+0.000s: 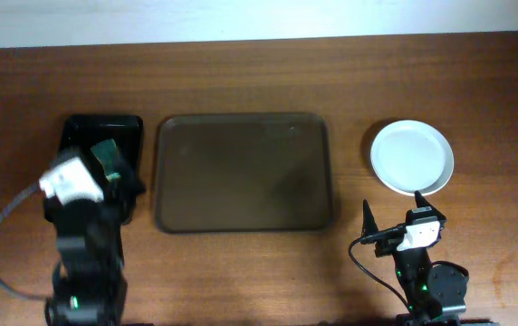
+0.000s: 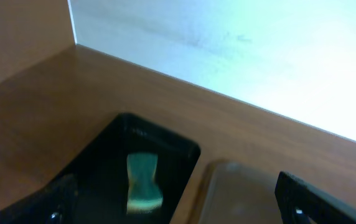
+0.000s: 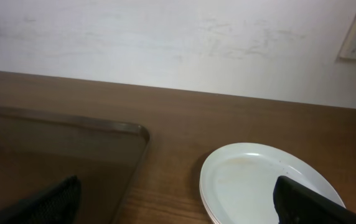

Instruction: Clean dirty plates on tray and stack at the side

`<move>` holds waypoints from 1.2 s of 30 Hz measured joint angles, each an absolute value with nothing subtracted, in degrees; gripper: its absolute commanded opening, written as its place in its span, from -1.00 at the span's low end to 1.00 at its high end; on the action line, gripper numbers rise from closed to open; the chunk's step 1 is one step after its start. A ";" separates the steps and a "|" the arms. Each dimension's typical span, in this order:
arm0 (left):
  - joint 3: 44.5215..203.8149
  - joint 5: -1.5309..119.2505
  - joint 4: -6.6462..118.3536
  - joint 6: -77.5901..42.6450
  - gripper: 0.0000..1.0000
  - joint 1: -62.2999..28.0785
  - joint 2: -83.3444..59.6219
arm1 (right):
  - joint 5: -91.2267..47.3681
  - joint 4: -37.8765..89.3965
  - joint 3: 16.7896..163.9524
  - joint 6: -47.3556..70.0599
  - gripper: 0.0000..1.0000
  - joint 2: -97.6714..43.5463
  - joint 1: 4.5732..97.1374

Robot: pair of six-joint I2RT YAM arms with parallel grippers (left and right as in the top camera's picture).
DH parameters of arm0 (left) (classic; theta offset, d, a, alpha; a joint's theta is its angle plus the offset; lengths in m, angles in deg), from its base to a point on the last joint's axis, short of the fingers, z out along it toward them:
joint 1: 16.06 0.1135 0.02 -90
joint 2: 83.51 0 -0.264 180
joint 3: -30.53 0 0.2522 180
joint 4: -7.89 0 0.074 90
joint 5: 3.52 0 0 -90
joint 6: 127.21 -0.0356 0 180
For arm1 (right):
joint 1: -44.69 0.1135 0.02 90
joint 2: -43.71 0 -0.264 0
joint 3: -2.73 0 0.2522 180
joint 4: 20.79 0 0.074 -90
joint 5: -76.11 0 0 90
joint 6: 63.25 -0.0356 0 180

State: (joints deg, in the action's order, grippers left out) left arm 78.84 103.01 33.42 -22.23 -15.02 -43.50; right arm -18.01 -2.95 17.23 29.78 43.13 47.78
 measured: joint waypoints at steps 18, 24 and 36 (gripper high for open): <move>45.55 93.26 26.64 -44.74 0.98 -11.42 -82.64 | -18.01 -2.95 17.23 29.73 0.97 43.13 47.78; 45.55 92.61 26.60 -46.23 0.98 -11.37 -82.67 | -18.01 -2.95 17.23 29.73 0.97 43.13 47.78; 45.55 92.59 26.60 -46.25 0.98 -11.37 -82.67 | -18.01 -2.95 17.23 29.71 0.97 43.13 47.78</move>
